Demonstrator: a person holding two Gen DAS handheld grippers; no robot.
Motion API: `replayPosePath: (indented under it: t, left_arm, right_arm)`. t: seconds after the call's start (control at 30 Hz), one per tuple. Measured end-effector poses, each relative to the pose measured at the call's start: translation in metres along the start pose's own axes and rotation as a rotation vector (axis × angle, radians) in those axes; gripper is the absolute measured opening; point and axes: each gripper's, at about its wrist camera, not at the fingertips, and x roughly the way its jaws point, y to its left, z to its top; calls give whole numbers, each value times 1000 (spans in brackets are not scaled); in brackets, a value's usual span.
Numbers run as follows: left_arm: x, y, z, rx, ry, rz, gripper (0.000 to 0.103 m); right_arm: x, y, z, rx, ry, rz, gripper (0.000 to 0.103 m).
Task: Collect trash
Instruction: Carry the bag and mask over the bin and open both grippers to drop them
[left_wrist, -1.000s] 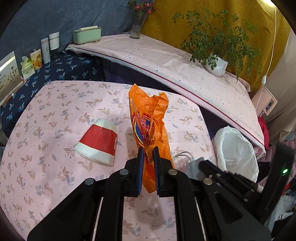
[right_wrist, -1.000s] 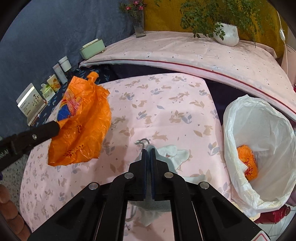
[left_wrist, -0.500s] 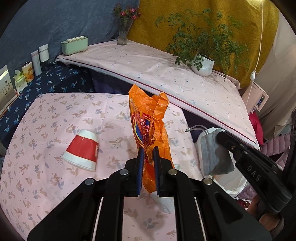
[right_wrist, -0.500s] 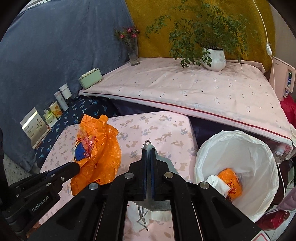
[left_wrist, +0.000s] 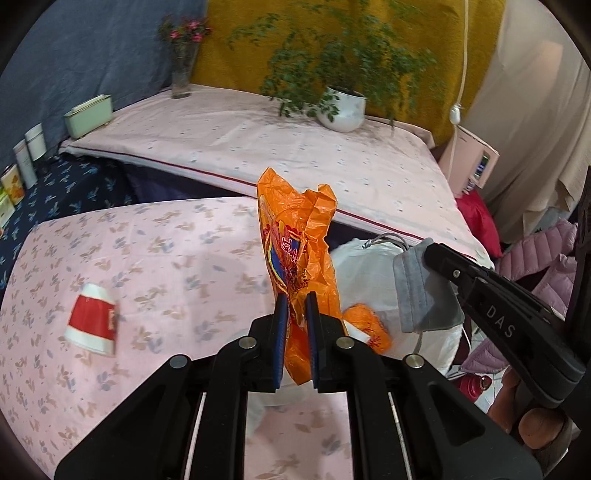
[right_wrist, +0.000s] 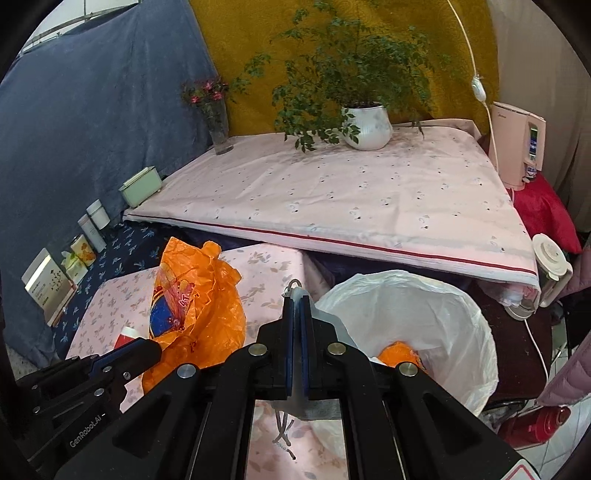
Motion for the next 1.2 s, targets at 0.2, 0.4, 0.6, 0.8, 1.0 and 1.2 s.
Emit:
replayPosePath:
  t: [0.2, 0.4, 0.6, 0.8, 1.0, 1.2]
  left_arm:
    - [21, -43, 0, 64, 31, -53, 10]
    - [38, -69, 0, 85, 48, -108, 21]
    - [45, -74, 0, 85, 46, -76, 34]
    - [46, -65, -2, 66, 49, -51, 34]
    - [44, -58, -3, 64, 39, -22, 34]
    - [44, -49, -5, 54, 38, -4, 34]
  right_arm:
    - [-4, -45, 1, 51, -2, -57, 4]
    - [-7, -78, -4, 91, 0, -95, 4]
    - [-5, -93, -8, 108, 6, -111, 4]
    - [0, -94, -10, 111, 14, -107, 4]
    - [5, -88, -10, 102, 21, -98, 4]
    - [11, -79, -10, 86, 32, -97, 4]
